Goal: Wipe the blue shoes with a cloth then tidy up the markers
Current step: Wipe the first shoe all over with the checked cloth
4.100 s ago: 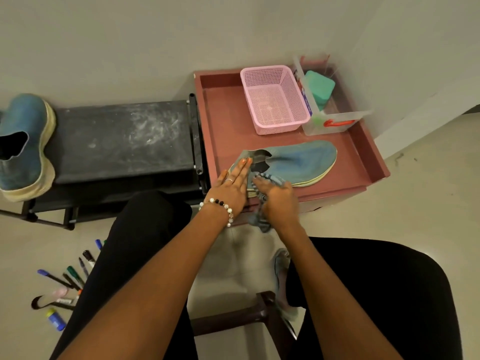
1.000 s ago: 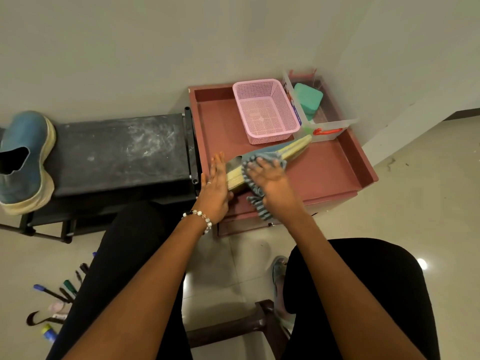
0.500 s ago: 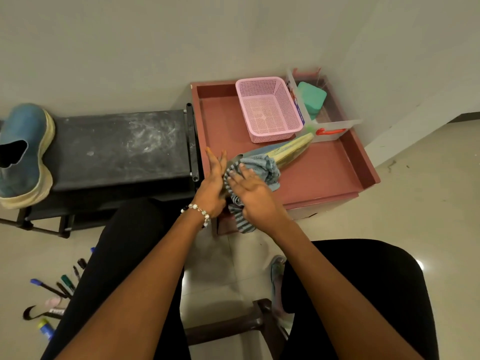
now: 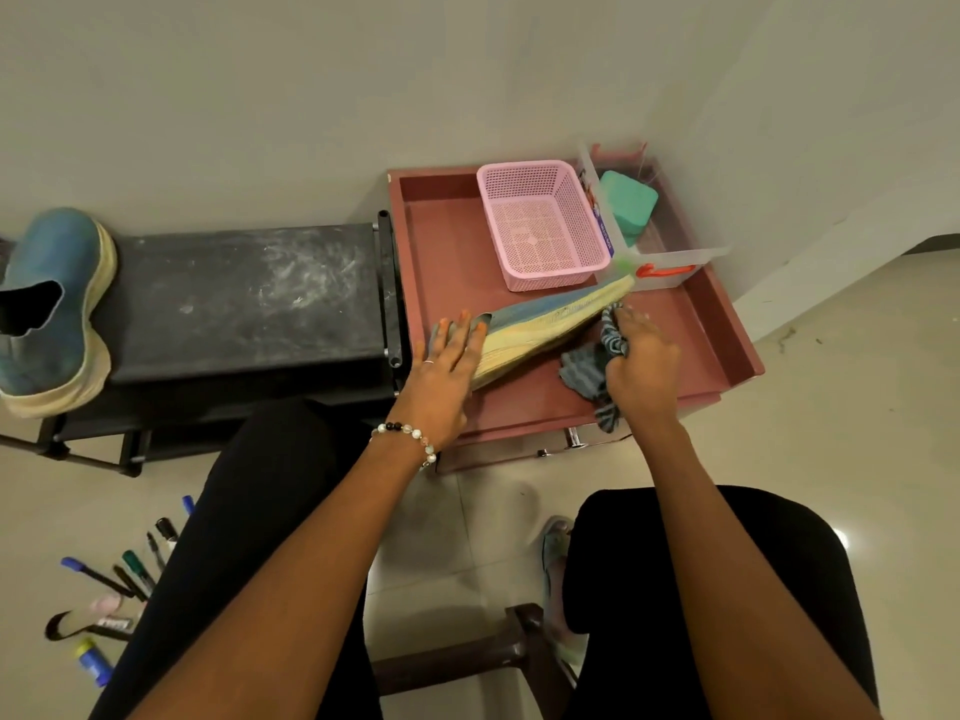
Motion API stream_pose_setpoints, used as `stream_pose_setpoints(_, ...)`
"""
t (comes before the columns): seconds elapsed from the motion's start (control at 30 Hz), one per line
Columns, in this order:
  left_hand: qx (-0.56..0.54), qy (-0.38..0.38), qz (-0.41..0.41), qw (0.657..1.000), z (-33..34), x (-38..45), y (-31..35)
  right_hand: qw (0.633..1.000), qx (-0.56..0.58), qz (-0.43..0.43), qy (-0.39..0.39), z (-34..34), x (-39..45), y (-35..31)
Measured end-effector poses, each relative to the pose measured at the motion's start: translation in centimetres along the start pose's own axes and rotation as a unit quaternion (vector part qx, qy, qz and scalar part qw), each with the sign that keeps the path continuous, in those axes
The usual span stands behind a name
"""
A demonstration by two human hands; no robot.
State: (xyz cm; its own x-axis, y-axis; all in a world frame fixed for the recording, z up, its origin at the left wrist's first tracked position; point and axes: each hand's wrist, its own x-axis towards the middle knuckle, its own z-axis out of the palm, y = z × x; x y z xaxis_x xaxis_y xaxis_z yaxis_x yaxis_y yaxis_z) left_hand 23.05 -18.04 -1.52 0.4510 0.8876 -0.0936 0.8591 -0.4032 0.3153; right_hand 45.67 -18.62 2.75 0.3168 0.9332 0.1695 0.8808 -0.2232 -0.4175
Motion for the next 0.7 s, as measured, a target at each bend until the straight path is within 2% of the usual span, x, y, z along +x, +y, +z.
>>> stream_pose_setpoints(0.13,0.024,0.042,-0.01,0.999,0.5,0.0,0.9,0.972,0.152,0.098,0.148,-1.9,-0.4,-2.3)
stream_pose_setpoints(0.2,0.047,0.079,0.004,0.996,1.1,0.2,1.4,0.967,0.176,0.073,0.167,-2.4,-0.3,-2.9)
stream_pose_setpoints(0.23,0.059,0.097,0.012,0.993,1.6,0.4,1.6,0.975,0.165,0.046,0.139,-2.1,-0.3,-3.0)
stream_pose_setpoints(0.3,0.058,0.122,0.018,0.991,2.3,0.5,2.0,0.994,0.099,-0.034,0.036,-0.4,-0.9,-2.9)
stream_pose_setpoints(0.37,0.073,0.134,0.021,0.988,2.5,0.6,2.5,0.994,0.009,-0.101,-0.041,1.9,-1.6,-2.5)
stream_pose_setpoints(0.43,0.087,0.151,0.032,0.984,2.6,0.6,2.9,0.986,-0.055,-0.139,-0.079,3.0,-1.8,-2.3)
stream_pose_setpoints(0.57,0.079,0.161,0.033,0.983,2.8,1.0,3.4,0.954,-0.098,-0.272,-0.078,1.6,-1.4,-0.6)
stream_pose_setpoints(0.63,0.066,0.158,0.031,0.985,2.8,1.1,3.2,0.955,-0.085,-0.276,-0.073,1.0,-0.3,1.0)
stream_pose_setpoints(0.7,0.061,0.151,0.03,0.986,2.8,1.3,3.0,0.966,-0.081,-0.232,-0.074,0.5,0.5,1.9)
